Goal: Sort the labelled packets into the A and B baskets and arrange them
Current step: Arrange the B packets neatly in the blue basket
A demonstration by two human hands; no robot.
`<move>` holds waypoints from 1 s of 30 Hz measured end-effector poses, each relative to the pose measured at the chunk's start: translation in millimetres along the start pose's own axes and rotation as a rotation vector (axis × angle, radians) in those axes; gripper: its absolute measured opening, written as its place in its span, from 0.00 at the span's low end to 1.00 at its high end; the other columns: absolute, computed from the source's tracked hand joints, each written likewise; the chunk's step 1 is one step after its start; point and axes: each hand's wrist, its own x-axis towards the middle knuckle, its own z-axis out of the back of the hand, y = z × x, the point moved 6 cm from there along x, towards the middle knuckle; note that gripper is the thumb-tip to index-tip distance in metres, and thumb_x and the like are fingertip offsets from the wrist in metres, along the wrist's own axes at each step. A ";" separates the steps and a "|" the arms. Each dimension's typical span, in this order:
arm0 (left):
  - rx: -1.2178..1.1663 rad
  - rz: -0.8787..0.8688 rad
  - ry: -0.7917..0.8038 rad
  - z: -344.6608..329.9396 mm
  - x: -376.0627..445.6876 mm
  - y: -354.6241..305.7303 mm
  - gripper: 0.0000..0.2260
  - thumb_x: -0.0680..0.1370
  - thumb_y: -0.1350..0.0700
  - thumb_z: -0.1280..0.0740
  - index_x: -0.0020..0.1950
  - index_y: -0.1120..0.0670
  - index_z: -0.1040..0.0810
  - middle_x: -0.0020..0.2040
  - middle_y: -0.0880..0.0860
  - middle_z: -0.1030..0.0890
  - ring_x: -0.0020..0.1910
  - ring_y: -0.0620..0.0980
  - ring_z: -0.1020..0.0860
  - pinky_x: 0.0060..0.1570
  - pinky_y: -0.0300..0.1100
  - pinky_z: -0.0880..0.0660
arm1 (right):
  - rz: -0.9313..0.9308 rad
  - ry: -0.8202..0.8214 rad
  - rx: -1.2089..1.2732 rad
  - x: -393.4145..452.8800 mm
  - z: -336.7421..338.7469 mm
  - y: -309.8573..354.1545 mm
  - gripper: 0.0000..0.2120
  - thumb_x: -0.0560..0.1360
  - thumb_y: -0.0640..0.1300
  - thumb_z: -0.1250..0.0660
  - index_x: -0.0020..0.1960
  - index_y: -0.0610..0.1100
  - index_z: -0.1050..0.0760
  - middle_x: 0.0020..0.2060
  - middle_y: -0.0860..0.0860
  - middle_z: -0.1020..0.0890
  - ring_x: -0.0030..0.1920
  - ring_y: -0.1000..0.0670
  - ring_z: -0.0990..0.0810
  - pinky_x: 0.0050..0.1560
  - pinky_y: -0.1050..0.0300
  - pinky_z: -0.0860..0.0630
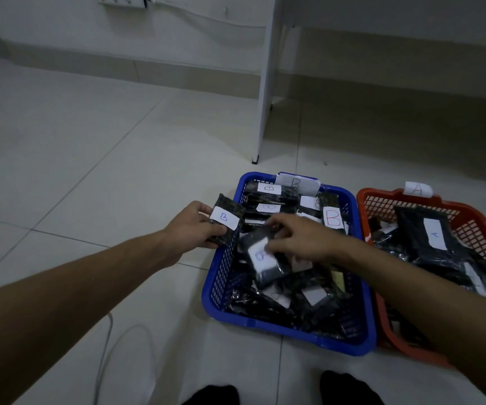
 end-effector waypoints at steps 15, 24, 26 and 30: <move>0.364 -0.152 0.060 -37.5 -7.7 -3.8 0.17 0.75 0.58 0.28 0.57 0.52 0.35 0.45 0.52 0.19 0.41 0.50 0.18 0.38 0.40 0.19 | -0.193 -0.266 -0.648 5.1 5.5 -22.3 0.18 0.80 0.56 0.43 0.65 0.47 0.31 0.59 0.45 0.21 0.58 0.44 0.24 0.58 0.47 0.27; 0.937 -0.306 -0.101 -52.9 -8.5 -12.7 0.14 0.76 0.51 0.31 0.51 0.53 0.35 0.49 0.54 0.22 0.44 0.53 0.22 0.42 0.46 0.22 | -0.112 -0.276 -0.834 -6.5 -21.7 -17.8 0.55 0.62 0.77 0.33 0.76 0.47 0.48 0.72 0.46 0.39 0.72 0.42 0.39 0.71 0.35 0.43; 1.002 -0.324 -0.102 -53.8 -9.5 -14.5 0.14 0.77 0.50 0.32 0.50 0.53 0.36 0.51 0.55 0.21 0.46 0.53 0.23 0.42 0.46 0.23 | -0.057 -0.300 -0.879 -6.2 -25.0 -11.5 0.51 0.64 0.74 0.32 0.74 0.47 0.47 0.69 0.46 0.36 0.69 0.43 0.37 0.70 0.37 0.42; 1.291 -0.435 -0.130 -66.2 -13.2 -16.8 0.17 0.77 0.49 0.35 0.62 0.53 0.33 0.62 0.53 0.27 0.59 0.53 0.30 0.50 0.46 0.27 | -0.082 -0.243 -0.882 -6.8 -26.7 -15.7 0.46 0.66 0.76 0.38 0.72 0.46 0.43 0.67 0.45 0.30 0.68 0.42 0.34 0.69 0.36 0.43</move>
